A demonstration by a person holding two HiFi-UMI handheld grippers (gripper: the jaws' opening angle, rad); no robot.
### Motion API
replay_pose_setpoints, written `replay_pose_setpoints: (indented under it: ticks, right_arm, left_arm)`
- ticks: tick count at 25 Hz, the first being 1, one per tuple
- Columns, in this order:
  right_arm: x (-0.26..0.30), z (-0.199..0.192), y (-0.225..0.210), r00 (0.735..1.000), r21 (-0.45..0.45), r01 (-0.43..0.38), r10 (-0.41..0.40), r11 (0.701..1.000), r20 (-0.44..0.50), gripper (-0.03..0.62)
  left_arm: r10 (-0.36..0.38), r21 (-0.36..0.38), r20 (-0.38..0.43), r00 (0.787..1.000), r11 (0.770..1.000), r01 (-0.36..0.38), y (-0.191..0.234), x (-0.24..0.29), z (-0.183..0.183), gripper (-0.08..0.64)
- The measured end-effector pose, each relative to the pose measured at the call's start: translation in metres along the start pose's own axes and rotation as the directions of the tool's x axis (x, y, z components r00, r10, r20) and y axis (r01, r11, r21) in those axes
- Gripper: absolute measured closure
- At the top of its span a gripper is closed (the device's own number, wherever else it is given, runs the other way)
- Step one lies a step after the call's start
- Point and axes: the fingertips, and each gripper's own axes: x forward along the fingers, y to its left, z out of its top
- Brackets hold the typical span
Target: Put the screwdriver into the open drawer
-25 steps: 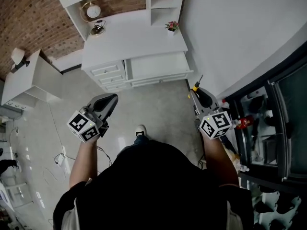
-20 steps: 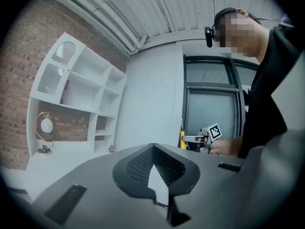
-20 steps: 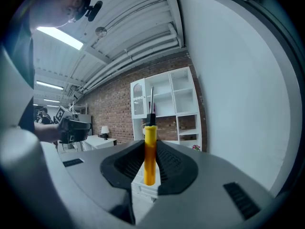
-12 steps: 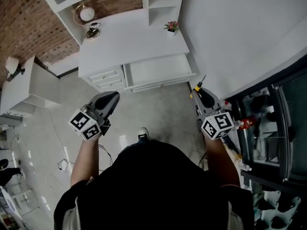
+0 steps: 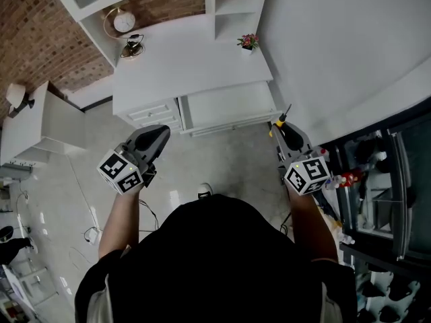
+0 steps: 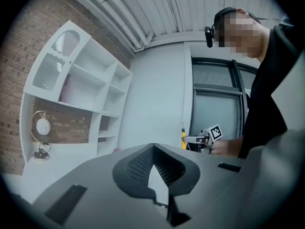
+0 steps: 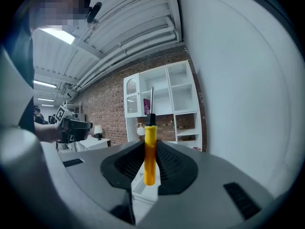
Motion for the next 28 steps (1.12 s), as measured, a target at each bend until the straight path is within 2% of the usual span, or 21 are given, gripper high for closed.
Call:
replay_pose_setpoints:
  ticks: [15,28]
  right_arm:
    - [0.071,0.009,0.027,1.0,-0.012,-0.003,0.003,1.0,-0.009,0.509]
    - [0.104,0.02,0.037,1.0,-0.017,-0.006,0.006,1.0,0.003,0.511]
  left_arm:
    - [-0.007,-0.007,0.022,1.0,1.0,0.007,0.067,-0.018,0.007,0.545]
    - [-0.002,-0.012,0.037,0.999,1.0,0.002,0.1,-0.028,0.013,0.545]
